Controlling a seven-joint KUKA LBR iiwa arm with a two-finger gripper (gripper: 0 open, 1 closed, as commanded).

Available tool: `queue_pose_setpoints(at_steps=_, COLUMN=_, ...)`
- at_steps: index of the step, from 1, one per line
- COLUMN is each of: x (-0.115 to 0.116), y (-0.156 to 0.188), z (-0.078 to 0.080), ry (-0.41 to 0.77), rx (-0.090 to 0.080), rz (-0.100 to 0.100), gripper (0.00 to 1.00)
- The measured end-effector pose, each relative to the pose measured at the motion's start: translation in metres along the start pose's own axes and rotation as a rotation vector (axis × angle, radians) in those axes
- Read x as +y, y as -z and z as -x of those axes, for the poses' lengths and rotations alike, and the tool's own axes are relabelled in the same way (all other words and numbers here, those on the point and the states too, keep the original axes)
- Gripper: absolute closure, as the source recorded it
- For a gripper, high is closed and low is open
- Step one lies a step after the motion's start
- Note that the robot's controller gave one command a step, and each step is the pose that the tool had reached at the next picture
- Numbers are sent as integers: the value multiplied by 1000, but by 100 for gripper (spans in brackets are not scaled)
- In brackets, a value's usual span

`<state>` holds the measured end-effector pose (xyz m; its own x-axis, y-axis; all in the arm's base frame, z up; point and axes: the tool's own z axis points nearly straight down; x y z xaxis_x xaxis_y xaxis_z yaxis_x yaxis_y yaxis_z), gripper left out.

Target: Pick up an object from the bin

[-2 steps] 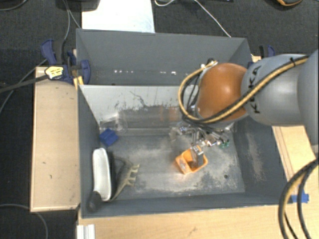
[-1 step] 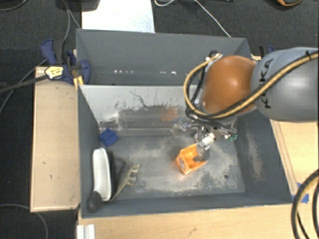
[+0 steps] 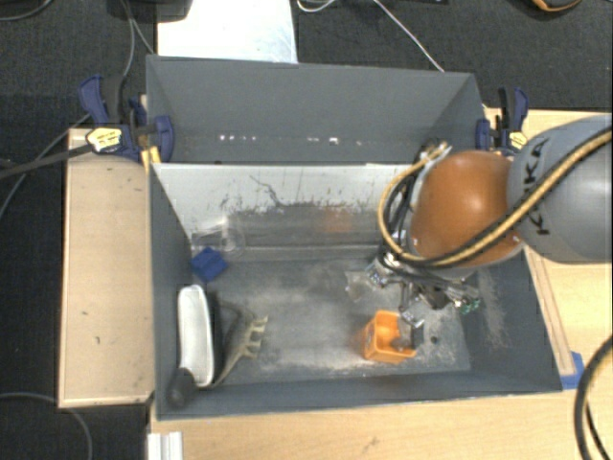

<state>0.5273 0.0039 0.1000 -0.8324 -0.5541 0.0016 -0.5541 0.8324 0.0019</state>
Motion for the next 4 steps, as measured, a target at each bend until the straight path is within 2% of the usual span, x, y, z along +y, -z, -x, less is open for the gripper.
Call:
queue_pose_setpoints(at_steps=1, x=-14, y=-29, z=26, ry=98, rx=-14, rz=-6, gripper=0)
queue_pose_setpoints(at_steps=2, x=2, y=-29, z=-38, ry=198, rx=-5, rz=-3, gripper=100)
queue_pose_setpoints(at_steps=4, x=2, y=-27, z=-39, ry=197, rx=-3, rz=0, gripper=100)
